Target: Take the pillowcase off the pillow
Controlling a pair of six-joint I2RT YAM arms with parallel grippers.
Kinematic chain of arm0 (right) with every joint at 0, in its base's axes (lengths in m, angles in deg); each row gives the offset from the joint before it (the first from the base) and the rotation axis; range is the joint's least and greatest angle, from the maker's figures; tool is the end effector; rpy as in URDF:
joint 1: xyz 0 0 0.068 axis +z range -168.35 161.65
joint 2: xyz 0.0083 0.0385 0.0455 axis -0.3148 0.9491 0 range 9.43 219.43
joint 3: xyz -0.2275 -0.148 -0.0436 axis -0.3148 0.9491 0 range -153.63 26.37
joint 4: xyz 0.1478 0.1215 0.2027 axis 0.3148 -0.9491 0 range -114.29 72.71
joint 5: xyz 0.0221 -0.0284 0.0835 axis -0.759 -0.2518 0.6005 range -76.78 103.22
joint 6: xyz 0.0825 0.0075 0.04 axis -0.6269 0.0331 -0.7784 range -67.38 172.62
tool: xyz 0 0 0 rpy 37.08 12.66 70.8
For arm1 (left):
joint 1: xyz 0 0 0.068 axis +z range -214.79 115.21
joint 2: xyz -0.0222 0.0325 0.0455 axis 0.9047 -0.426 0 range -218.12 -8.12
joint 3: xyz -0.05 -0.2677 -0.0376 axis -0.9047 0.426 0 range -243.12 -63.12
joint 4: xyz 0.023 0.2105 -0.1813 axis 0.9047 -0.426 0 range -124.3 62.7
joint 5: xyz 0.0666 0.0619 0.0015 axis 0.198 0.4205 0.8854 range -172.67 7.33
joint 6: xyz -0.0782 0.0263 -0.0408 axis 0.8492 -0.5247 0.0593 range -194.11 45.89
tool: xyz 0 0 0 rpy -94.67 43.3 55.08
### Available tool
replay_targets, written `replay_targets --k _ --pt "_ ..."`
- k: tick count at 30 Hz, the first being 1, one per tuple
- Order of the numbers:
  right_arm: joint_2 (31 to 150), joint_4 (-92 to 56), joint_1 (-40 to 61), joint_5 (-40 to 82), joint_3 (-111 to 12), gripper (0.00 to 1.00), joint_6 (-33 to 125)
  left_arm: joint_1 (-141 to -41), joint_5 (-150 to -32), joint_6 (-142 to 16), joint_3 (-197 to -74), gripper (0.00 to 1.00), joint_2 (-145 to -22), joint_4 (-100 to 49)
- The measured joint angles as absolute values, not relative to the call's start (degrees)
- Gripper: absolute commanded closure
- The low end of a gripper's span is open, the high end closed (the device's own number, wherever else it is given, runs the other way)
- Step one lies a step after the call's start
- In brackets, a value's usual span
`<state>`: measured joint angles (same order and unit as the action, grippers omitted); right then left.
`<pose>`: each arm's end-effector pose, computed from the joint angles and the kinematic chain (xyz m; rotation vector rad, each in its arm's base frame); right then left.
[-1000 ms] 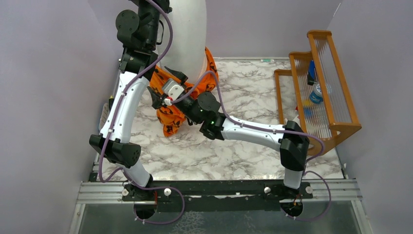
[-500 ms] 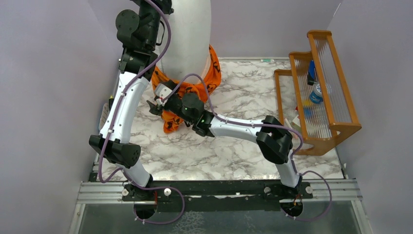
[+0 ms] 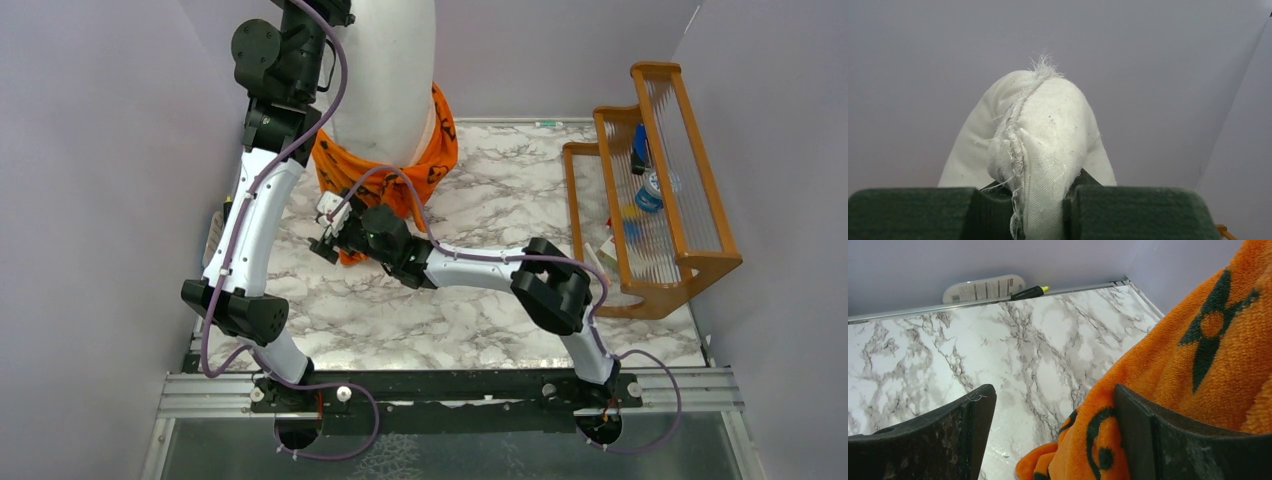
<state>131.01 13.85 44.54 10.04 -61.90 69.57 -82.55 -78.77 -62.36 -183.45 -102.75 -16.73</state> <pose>0.2633 0.5042 0.2398 -1.0177 1.2846 0.5737 0.3625 -0.1101 0.6397 -0.0138 0.9478 -0.4445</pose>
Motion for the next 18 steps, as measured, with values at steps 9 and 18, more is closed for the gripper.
replay_targets --k 9,18 --pt "118.31 13.36 44.52 10.55 -56.28 0.08 70.29 -82.55 -78.79 -62.34 -183.45 1.0 -102.73 -16.69" --pt "122.23 14.68 43.21 4.8 -73.09 0.06 78.82 -82.96 -79.21 -61.42 -183.43 1.0 -102.73 -16.71"
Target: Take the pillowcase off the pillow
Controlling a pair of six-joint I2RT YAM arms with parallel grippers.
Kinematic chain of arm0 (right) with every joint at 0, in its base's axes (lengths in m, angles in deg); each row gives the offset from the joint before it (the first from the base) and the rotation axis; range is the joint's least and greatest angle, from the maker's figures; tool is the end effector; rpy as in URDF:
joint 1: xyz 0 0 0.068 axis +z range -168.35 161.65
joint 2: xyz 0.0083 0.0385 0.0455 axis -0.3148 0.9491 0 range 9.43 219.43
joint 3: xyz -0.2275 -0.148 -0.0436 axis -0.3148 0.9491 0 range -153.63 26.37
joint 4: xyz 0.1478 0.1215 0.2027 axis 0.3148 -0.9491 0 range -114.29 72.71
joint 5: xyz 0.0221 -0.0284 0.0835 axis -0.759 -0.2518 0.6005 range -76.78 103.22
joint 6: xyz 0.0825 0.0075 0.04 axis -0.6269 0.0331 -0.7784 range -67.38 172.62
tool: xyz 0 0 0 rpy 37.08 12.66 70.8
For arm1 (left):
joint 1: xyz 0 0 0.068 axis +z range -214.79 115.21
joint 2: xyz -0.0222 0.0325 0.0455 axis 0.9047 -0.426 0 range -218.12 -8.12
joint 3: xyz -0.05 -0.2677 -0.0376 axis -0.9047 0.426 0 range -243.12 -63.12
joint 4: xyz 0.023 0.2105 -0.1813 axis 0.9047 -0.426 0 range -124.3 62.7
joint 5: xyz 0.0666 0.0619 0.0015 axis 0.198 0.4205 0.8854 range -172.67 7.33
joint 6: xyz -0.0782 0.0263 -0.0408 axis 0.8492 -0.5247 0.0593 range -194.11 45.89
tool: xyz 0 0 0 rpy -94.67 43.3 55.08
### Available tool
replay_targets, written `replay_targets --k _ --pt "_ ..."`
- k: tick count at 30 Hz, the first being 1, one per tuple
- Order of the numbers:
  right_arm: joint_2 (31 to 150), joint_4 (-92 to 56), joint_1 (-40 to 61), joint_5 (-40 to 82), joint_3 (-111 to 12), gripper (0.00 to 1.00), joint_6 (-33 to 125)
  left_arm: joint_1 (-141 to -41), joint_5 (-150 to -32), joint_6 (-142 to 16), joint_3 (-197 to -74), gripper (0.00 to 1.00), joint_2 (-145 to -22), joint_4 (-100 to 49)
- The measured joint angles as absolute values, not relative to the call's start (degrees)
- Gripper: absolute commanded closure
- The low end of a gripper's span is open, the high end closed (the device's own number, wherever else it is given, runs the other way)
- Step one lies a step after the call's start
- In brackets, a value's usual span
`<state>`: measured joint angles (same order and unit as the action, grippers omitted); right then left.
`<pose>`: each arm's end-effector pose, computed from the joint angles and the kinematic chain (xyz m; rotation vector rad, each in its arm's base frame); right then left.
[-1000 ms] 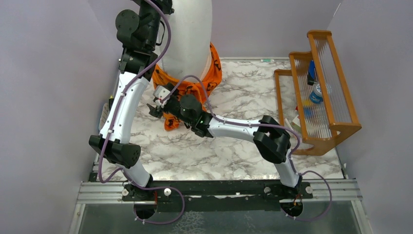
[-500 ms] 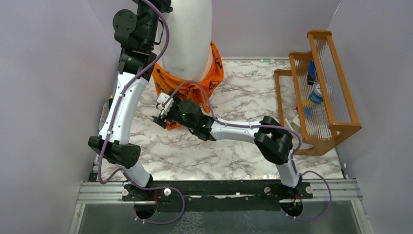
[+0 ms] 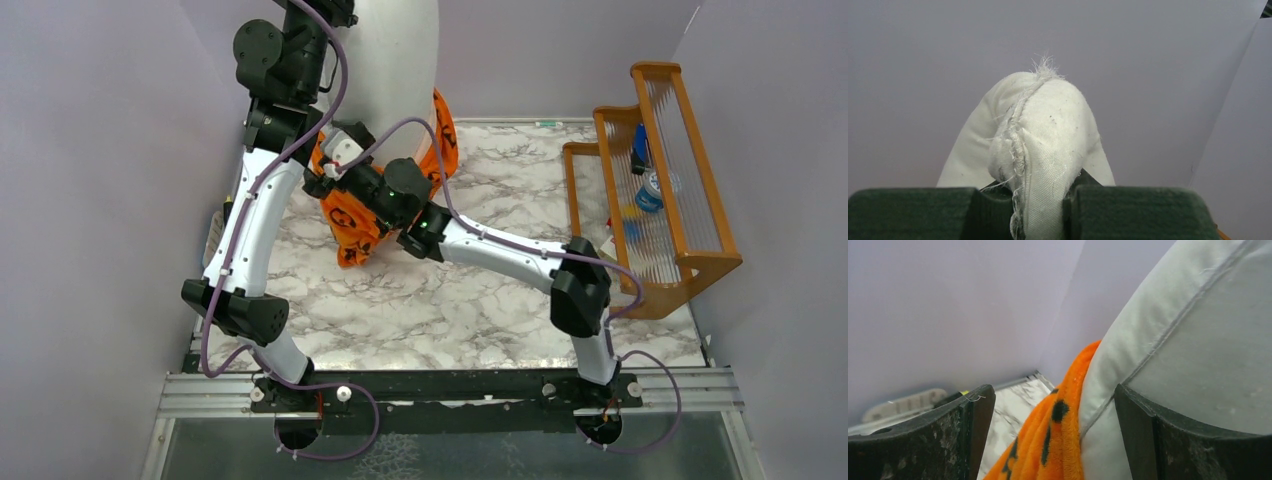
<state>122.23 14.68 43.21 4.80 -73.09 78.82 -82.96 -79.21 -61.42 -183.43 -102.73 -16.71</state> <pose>0.2682 0.4697 0.4062 -0.7770 0.9936 0.4426 0.3614 -0.1133 0.6397 -0.0111 0.9482 -0.4699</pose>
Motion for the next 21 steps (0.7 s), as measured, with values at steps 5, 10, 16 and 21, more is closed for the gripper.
replay_targets --k 5,10,16,21 --pt "129.68 10.55 42.36 4.51 -78.97 0.06 80.02 -83.18 -79.51 -61.33 -183.17 1.0 -102.73 -17.3" --pt "133.42 5.5 42.27 6.09 -78.51 0.06 77.18 -83.44 -80.13 -61.29 -182.95 1.0 -102.73 -17.45" --pt "136.02 3.0 41.98 8.82 -78.22 0.06 73.66 -83.46 -80.13 -61.31 -182.95 1.0 -102.73 -18.54" --pt "137.29 1.91 41.88 12.45 -76.98 0.06 70.4 -83.53 -79.97 -61.97 -183.01 1.0 -102.73 -19.86"
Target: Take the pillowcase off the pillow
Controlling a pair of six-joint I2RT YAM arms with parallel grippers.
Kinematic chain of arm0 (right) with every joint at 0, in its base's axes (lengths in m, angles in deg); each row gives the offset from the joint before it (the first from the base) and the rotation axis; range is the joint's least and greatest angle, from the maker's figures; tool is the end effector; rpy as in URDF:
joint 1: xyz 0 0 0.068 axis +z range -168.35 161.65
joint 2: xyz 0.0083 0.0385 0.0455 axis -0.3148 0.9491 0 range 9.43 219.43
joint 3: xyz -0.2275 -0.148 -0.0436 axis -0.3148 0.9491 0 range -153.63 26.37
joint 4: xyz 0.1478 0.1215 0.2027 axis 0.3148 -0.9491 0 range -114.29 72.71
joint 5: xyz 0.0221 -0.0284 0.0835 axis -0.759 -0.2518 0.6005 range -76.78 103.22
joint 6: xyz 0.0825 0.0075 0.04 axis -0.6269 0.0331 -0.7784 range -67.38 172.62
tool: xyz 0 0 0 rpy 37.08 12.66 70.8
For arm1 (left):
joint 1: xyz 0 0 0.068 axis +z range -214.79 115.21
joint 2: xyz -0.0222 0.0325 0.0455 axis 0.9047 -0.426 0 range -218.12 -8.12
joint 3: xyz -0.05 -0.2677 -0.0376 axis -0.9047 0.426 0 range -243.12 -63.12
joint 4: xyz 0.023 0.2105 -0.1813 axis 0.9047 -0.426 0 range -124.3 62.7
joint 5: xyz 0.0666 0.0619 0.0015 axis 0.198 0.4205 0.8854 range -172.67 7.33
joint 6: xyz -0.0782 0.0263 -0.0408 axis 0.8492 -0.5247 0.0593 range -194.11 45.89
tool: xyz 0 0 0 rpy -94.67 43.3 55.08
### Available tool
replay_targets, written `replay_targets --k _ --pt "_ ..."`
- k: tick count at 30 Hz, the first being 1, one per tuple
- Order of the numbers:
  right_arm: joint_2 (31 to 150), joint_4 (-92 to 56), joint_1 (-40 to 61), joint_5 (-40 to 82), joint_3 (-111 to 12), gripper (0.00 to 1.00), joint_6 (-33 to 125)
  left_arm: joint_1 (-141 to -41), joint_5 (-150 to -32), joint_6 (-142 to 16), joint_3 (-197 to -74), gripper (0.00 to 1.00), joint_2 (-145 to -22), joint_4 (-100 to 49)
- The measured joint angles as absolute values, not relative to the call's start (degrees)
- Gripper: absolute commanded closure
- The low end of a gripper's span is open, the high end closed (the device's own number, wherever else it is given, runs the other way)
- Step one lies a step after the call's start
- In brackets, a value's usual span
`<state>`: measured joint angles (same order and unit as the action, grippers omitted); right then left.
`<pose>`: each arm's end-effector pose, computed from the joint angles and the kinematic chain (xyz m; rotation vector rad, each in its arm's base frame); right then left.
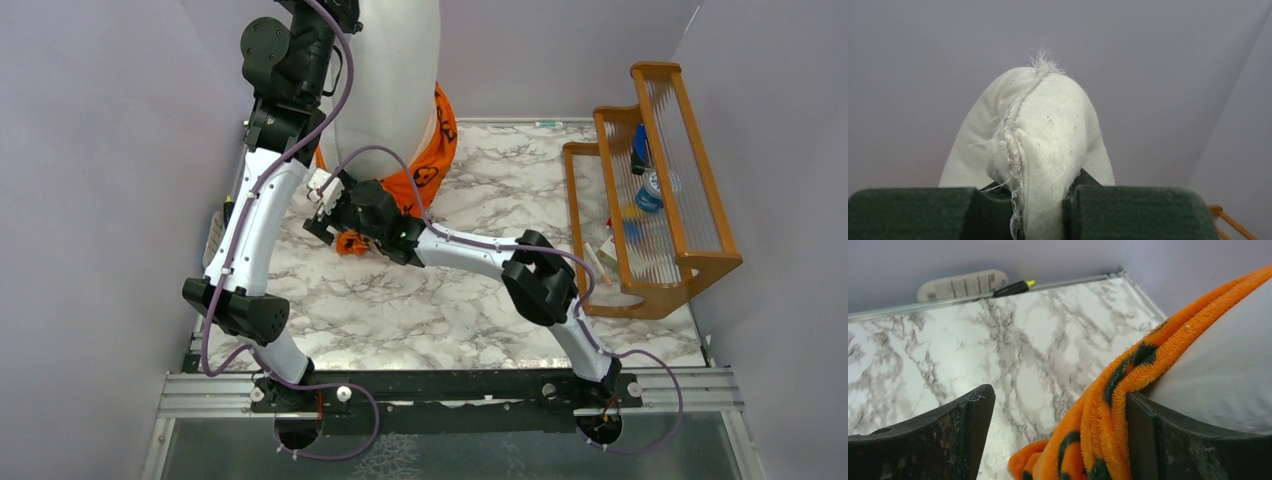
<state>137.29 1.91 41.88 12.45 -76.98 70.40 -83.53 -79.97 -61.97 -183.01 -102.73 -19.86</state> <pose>0.3008 0.5235 0.2545 -1.0572 1.3219 0.5479 0.3664 -0.1201 0.6302 0.0147 1.0106 -0.4694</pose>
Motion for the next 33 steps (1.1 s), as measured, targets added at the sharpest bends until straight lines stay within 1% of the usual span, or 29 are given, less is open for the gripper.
replay_targets --k 4,8,13,22,33 --pt "137.26 1.93 41.35 15.62 -72.74 0.07 66.25 -83.55 -79.03 -63.32 -184.19 1.0 -102.88 -21.56" --pt "135.54 4.78 41.22 17.98 -64.06 0.08 61.46 -83.57 -77.37 -65.27 -188.63 1.0 -104.37 -25.3" --pt "133.77 9.87 41.26 19.75 -56.63 0.08 55.82 -83.68 -75.23 -67.74 -192.08 1.0 -106.03 -27.9" --pt "133.94 16.03 41.26 21.74 -49.75 0.08 49.53 -83.81 -71.75 -73.18 -193.85 1.0 -106.62 -30.17" --pt "136.85 20.01 41.33 21.06 -48.28 0.09 44.43 -84.05 -69.0 -80.17 -193.92 1.0 -105.88 -30.24"
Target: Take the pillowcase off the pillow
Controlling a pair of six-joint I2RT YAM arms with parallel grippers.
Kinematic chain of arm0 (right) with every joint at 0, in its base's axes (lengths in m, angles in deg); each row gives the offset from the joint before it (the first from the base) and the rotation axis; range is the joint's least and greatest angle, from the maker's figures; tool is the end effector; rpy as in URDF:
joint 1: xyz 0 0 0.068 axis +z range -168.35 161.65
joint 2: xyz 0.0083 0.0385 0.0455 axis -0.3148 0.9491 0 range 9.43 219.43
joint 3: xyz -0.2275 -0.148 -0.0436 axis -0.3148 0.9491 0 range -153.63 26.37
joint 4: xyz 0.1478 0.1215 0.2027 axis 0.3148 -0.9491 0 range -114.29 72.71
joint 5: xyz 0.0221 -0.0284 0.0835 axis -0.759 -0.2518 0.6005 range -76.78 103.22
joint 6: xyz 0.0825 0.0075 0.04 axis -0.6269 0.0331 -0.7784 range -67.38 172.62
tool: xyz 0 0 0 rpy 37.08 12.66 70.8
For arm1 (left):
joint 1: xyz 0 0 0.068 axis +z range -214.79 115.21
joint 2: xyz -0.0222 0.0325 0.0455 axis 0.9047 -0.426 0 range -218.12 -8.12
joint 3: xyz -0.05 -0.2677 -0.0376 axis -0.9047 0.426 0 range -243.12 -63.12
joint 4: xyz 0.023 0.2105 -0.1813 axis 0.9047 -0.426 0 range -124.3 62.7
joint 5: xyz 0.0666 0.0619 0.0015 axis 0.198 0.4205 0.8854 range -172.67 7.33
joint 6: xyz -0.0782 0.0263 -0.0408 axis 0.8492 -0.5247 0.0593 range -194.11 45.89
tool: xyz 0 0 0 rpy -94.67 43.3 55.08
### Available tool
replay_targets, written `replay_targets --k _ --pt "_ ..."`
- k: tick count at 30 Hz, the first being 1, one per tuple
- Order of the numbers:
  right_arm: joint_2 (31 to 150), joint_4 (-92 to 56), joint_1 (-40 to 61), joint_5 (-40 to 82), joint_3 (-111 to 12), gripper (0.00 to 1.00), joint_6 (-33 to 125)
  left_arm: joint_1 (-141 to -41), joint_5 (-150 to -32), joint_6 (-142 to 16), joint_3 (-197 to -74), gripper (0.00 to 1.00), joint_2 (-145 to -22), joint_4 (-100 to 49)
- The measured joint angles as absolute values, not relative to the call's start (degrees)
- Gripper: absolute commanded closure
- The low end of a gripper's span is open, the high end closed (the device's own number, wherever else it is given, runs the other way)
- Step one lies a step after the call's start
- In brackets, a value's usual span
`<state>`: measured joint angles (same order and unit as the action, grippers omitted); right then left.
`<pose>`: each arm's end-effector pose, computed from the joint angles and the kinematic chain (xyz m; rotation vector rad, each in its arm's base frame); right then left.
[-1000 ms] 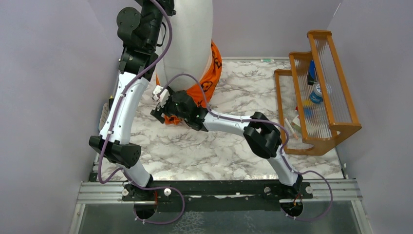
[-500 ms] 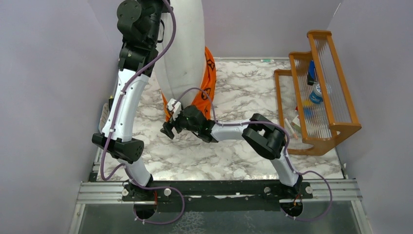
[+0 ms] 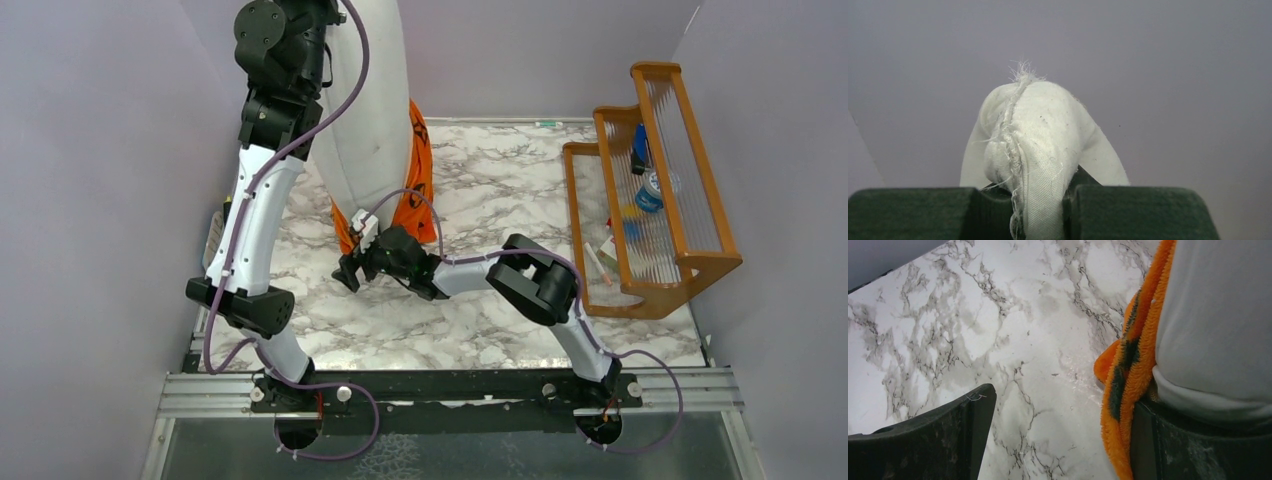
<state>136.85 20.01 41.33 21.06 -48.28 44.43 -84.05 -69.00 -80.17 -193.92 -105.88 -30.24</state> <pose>0.2624 0.4710 0.1099 -0.9360 1.7078 0.9366 0.3628 -0.1060 0.6485 0.0169 1.0620 -0.0837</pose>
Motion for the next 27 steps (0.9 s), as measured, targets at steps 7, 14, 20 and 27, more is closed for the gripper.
replay_targets --k 7,14,20,27 --pt "137.64 20.58 41.7 17.26 -48.52 0.09 43.78 -84.05 -67.54 -83.39 -193.92 1.0 -103.08 -30.33" --pt "136.72 20.49 42.14 15.77 -47.65 0.09 44.76 -84.05 -66.49 -84.44 -193.2 1.0 -99.96 -30.59" --pt "124.67 16.49 42.38 16.95 -38.79 0.07 44.81 -84.03 -66.95 -84.59 -190.36 1.0 -97.11 -27.35" --pt "109.83 12.05 42.51 25.21 -34.82 0.0 43.19 -84.03 -70.68 -86.66 -181.75 1.0 -90.21 -18.02"
